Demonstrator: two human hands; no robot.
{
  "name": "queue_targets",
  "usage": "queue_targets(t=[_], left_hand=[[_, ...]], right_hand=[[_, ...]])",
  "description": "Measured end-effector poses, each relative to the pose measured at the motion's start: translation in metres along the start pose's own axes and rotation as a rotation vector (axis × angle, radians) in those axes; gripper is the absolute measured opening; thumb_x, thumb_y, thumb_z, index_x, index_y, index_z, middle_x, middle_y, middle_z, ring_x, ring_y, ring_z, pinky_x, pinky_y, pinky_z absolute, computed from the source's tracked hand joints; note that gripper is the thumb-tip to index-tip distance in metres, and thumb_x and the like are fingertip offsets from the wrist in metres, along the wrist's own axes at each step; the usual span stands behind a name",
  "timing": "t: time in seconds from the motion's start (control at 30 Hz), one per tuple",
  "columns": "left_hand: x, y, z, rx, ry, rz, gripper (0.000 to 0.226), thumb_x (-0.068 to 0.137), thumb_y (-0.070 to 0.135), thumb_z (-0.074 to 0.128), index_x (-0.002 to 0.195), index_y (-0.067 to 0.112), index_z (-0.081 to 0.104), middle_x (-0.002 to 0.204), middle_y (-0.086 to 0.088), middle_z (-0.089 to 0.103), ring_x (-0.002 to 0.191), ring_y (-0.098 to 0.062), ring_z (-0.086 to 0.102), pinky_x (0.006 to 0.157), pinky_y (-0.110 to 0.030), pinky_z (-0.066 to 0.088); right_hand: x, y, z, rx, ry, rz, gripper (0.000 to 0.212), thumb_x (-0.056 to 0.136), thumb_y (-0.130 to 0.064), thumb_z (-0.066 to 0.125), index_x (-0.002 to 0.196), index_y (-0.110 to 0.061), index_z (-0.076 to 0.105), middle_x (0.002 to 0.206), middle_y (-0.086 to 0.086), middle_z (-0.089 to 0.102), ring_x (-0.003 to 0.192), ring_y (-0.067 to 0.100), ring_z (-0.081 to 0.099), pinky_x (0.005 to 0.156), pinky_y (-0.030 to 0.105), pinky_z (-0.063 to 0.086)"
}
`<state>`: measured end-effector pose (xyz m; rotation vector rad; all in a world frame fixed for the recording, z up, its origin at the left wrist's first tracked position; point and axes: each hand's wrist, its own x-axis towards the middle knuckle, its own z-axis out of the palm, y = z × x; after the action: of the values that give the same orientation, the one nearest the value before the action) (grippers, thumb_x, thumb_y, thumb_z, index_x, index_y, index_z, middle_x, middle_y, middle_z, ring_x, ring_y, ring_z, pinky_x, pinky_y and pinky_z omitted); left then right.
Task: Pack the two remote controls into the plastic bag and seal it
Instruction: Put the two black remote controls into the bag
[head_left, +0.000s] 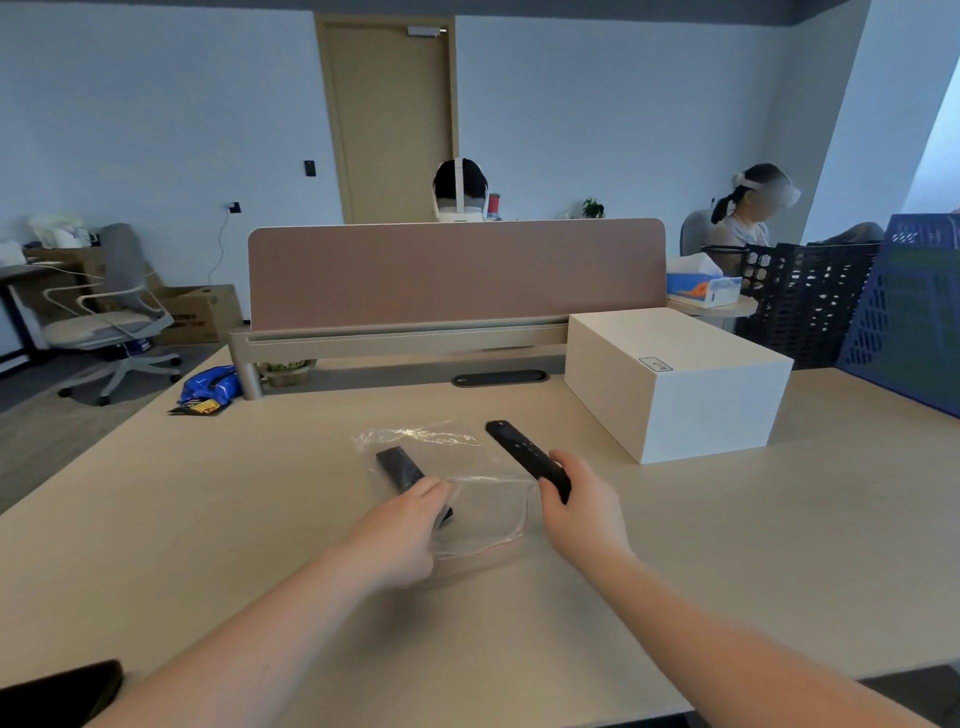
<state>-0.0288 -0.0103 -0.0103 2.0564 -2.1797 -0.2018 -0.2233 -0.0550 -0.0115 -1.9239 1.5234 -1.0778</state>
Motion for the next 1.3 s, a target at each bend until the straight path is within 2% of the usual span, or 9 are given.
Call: queue_targets(t=[0.1, 0.23, 0.33, 0.43, 0.57, 0.7, 0.9, 1.17, 1.3], left_hand=[[0.001, -0.001, 0.001, -0.009, -0.018, -0.025, 0.064, 0.083, 0.002, 0.043, 0.142, 0.017, 0.026, 0.147, 0.004, 0.031, 0.12, -0.026, 0.049, 0.089, -0.036, 0.048], [0.004, -0.005, 0.005, -0.021, -0.008, -0.059, 0.061, 0.081, 0.003, 0.048, 0.138, 0.018, 0.031, 0.141, 0.003, 0.036, 0.116, -0.025, 0.052, 0.089, -0.037, 0.05], [0.006, -0.007, 0.006, -0.04, 0.017, -0.083, 0.068, 0.08, 0.005, 0.053, 0.141, 0.019, 0.026, 0.141, 0.002, 0.036, 0.117, -0.026, 0.053, 0.09, -0.036, 0.05], [0.006, -0.008, 0.004, -0.058, 0.082, -0.109, 0.057, 0.08, 0.006, 0.052, 0.134, 0.016, 0.037, 0.139, 0.001, 0.039, 0.114, -0.026, 0.055, 0.091, -0.038, 0.051], [0.003, -0.002, -0.002, -0.06, 0.168, -0.118, 0.062, 0.081, 0.003, 0.051, 0.139, 0.015, 0.033, 0.142, 0.002, 0.037, 0.113, -0.028, 0.055, 0.086, -0.036, 0.05], [0.001, 0.001, -0.003, -0.02, 0.178, -0.079, 0.062, 0.083, -0.001, 0.046, 0.14, 0.016, 0.029, 0.143, 0.002, 0.036, 0.114, -0.029, 0.053, 0.083, -0.038, 0.05], [-0.003, 0.004, 0.001, 0.021, 0.153, -0.032, 0.064, 0.083, -0.001, 0.046, 0.141, 0.019, 0.028, 0.144, 0.006, 0.033, 0.114, -0.029, 0.054, 0.085, -0.042, 0.052], [-0.007, 0.0, -0.002, 0.049, 0.11, -0.016, 0.063, 0.082, 0.001, 0.05, 0.139, 0.019, 0.03, 0.14, 0.005, 0.036, 0.112, -0.028, 0.055, 0.085, -0.042, 0.051], [-0.006, -0.003, -0.001, 0.037, 0.09, -0.029, 0.068, 0.083, 0.002, 0.05, 0.143, 0.02, 0.024, 0.147, 0.009, 0.028, 0.118, -0.026, 0.051, 0.087, -0.039, 0.05]], right_hand=[[-0.01, -0.02, -0.015, 0.212, 0.015, -0.042, 0.03, 0.093, -0.017, 0.054, 0.122, -0.023, 0.058, 0.089, -0.012, 0.06, 0.078, 0.002, 0.057, 0.065, 0.006, 0.043], [-0.028, -0.037, -0.028, 0.3, 0.009, -0.177, 0.023, 0.09, -0.016, 0.06, 0.11, -0.028, 0.064, 0.084, -0.027, 0.06, 0.077, -0.019, 0.055, 0.066, -0.008, 0.038], [-0.04, -0.041, -0.033, 0.277, -0.013, -0.239, 0.019, 0.087, -0.014, 0.063, 0.103, -0.024, 0.068, 0.079, -0.026, 0.06, 0.075, -0.017, 0.055, 0.065, -0.006, 0.039], [-0.047, -0.037, -0.035, 0.209, -0.006, -0.265, 0.015, 0.084, -0.013, 0.066, 0.095, -0.021, 0.071, 0.072, -0.02, 0.062, 0.071, -0.006, 0.057, 0.063, 0.0, 0.041], [-0.055, -0.024, -0.036, 0.096, -0.009, -0.311, 0.012, 0.082, -0.016, 0.068, 0.094, -0.018, 0.07, 0.079, -0.004, 0.067, 0.08, 0.014, 0.061, 0.071, 0.021, 0.049], [-0.056, -0.014, -0.02, -0.114, -0.002, -0.417, 0.014, 0.084, -0.02, 0.065, 0.096, -0.013, 0.069, 0.086, -0.002, 0.068, 0.084, 0.018, 0.057, 0.071, 0.024, 0.047], [-0.038, -0.009, 0.017, -0.286, -0.005, -0.438, 0.014, 0.082, -0.02, 0.063, 0.082, -0.007, 0.066, 0.076, 0.007, 0.067, 0.078, 0.03, 0.057, 0.061, 0.032, 0.047], [-0.012, -0.019, 0.04, -0.4, -0.242, -0.288, 0.025, 0.091, -0.024, 0.057, 0.107, -0.009, 0.046, 0.109, 0.01, 0.06, 0.103, 0.031, 0.053, 0.07, 0.034, 0.041], [0.002, -0.021, 0.056, -0.425, -0.383, -0.218, 0.027, 0.085, -0.004, 0.057, 0.11, -0.006, 0.048, 0.121, 0.015, 0.046, 0.105, 0.035, 0.053, 0.081, 0.039, 0.05]])
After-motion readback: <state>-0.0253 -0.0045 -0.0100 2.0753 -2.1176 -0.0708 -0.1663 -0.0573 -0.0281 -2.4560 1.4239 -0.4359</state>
